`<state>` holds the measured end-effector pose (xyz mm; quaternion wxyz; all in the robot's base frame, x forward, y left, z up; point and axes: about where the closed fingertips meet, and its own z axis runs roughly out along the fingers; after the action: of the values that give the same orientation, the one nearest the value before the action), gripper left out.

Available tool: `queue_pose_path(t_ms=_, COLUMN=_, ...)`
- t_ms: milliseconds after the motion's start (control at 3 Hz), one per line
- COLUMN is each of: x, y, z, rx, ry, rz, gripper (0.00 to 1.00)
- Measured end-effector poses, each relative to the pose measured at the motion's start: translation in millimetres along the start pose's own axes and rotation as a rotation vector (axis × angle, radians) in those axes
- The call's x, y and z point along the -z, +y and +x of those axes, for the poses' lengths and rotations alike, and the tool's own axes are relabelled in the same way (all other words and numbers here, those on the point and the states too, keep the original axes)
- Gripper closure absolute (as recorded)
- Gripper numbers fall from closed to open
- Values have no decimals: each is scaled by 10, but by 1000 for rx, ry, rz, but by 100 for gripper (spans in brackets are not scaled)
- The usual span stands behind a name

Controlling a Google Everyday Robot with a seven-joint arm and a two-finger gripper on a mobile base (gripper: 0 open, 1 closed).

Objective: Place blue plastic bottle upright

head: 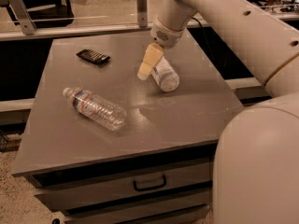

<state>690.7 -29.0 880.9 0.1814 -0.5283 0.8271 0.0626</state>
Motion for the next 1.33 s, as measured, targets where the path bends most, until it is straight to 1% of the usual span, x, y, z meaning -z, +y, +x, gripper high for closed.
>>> queue_pose_path(t_ms=333, x=-184, y=-65, z=38, rx=-20, ry=32, rz=3, gripper=7)
queue_pose_path(t_ms=667, x=-292, y=-112, z=-20, rx=-31, ry=71, rz=7, gripper=24)
queue_pose_path(t_ms=1000, x=-379, y=-120, z=-157, rx=-15, ry=98, rz=2, gripper=47)
queue_pose_path(t_ms=1333, x=-426, y=-104, z=-247, rx=21, ry=114, rz=-8, gripper=70)
